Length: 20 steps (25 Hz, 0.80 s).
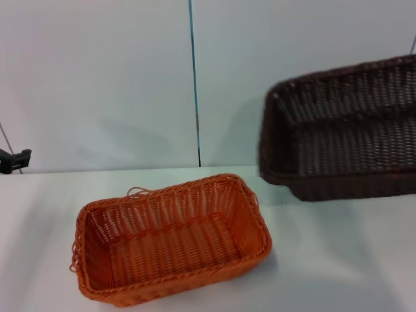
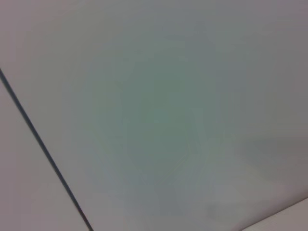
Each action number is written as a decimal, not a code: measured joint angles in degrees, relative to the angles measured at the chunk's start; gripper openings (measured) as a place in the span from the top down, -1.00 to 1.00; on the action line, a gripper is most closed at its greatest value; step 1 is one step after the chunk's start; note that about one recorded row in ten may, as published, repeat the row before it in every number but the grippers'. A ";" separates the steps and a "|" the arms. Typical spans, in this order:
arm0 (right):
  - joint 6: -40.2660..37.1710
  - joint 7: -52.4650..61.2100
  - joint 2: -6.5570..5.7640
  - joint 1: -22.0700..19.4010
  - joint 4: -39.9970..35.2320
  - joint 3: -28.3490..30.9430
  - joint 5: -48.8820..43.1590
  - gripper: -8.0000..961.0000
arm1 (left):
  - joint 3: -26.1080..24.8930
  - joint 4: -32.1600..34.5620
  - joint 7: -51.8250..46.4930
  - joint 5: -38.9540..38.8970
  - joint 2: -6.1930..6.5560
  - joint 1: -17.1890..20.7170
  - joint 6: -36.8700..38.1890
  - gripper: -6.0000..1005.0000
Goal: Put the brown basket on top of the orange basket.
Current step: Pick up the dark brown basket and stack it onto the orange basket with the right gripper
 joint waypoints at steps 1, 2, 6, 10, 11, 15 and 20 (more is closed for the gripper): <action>-0.02 -0.02 -0.04 0.01 -0.60 0.76 2.42 0.65 | -0.06 0.00 -0.02 0.00 0.00 0.07 0.00 -0.44; 0.02 -0.13 -0.08 -0.14 -1.85 1.72 6.28 0.65 | -0.15 0.00 -0.03 0.00 0.00 0.17 -0.02 -0.44; 0.37 -1.06 -0.12 -0.41 -4.16 2.78 12.39 0.65 | -0.38 -0.07 0.03 0.00 0.00 0.48 -0.05 -0.44; 1.72 -1.71 -0.13 -0.27 -6.48 2.80 15.83 0.65 | -0.48 -0.20 0.32 -0.18 -0.03 0.89 -0.11 -0.44; 2.07 -1.84 -0.09 -0.04 -7.05 2.66 16.08 0.65 | -0.50 -0.22 0.33 -0.20 -0.05 0.95 -0.13 -0.44; 3.97 -3.28 0.06 1.14 -10.38 2.16 17.85 0.65 | -0.57 -0.26 0.34 -0.07 -0.13 1.43 -0.14 -0.44; 6.29 -6.02 -0.27 3.74 -17.52 1.86 19.86 0.65 | -0.58 -0.19 0.36 -0.03 -0.32 2.22 -0.13 -0.44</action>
